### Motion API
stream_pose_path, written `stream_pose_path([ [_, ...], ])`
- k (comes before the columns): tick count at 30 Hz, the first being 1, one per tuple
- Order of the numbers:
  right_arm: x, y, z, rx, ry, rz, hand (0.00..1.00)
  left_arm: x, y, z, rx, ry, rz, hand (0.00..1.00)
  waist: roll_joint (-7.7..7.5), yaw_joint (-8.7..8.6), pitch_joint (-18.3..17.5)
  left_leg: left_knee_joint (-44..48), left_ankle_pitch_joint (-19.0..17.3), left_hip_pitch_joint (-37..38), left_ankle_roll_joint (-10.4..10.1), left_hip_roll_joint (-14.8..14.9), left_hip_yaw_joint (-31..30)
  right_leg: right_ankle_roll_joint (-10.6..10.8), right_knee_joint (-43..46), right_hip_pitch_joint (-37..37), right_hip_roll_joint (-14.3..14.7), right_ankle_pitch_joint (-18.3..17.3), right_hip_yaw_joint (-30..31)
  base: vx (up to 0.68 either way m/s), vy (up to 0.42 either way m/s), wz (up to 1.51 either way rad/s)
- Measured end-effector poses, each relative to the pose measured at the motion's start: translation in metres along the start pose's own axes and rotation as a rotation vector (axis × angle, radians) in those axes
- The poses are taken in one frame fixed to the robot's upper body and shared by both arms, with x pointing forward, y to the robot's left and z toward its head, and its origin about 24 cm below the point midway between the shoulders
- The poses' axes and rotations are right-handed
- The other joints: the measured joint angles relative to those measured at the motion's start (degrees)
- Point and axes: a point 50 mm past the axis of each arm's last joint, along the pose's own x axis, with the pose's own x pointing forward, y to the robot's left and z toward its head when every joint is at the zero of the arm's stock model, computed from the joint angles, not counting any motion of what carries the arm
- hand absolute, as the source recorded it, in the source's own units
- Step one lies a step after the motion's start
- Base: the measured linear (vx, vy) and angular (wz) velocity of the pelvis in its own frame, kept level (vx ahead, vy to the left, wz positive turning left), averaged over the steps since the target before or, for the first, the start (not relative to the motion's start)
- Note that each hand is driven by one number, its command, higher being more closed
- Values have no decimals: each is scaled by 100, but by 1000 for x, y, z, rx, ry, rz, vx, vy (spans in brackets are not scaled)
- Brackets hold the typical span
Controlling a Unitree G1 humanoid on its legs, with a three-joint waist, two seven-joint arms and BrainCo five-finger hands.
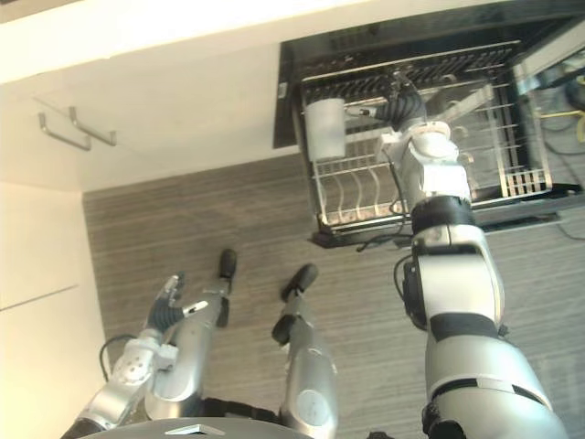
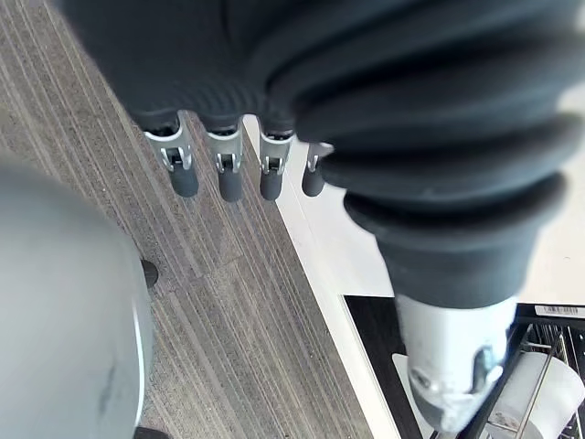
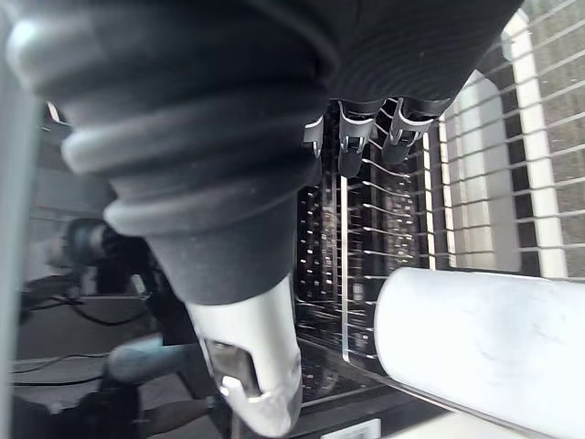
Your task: Walk over to the sink, pick up the cup, carry it to the dishwasher, place the cup inside the dishwasher, then close the dishwasher door
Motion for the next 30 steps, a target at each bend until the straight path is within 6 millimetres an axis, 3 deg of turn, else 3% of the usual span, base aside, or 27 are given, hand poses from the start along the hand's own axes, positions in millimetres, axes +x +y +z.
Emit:
stream_pose_path([
  [6,-52,16,-41,183,-149,3,0,-9,14,-17,-20,57,70,0,-432,-346,-290,4,-204,435,16,52,351,91,-55,263,31,-36,340,58,55,-29],
  [10,-106,38,-62,345,-244,2,0,-20,16,-43,-4,164,124,0,-561,-582,-950,-153,-378,804,24,58,651,168,-204,469,53,-48,617,105,63,-36],
  [13,-146,52,-62,411,-341,-5,0,-31,14,-60,11,235,162,0,-534,-740,-1378,-266,-512,1157,14,55,813,223,-301,712,74,-85,773,140,61,-29],
  [18,-174,56,-47,397,-451,52,0,-40,13,-78,5,318,198,0,-449,-903,-1669,-396,-685,1707,12,48,1094,288,-300,1040,87,-139,1074,118,63,-31],
  [19,-202,52,-51,408,-442,-6,0,-47,15,-93,-47,398,232,0,-358,-1165,-1741,215,-1179,1965,93,-20,1069,414,1726,614,-294,-1328,1247,26,26,-9],
  [24,-202,51,-51,407,-442,-9,0,-47,14,-93,-50,400,231,0,-321,-1166,-1722,204,-1211,1962,97,-26,1053,427,1686,643,-295,-1339,1239,-1,2,1],
  [30,-209,41,-53,390,-428,-46,0,-54,13,-110,-202,504,268,0,-91,-1186,-1896,-348,-989,2102,154,-164,856,514,922,1042,-214,-1101,1222,48,26,16],
])
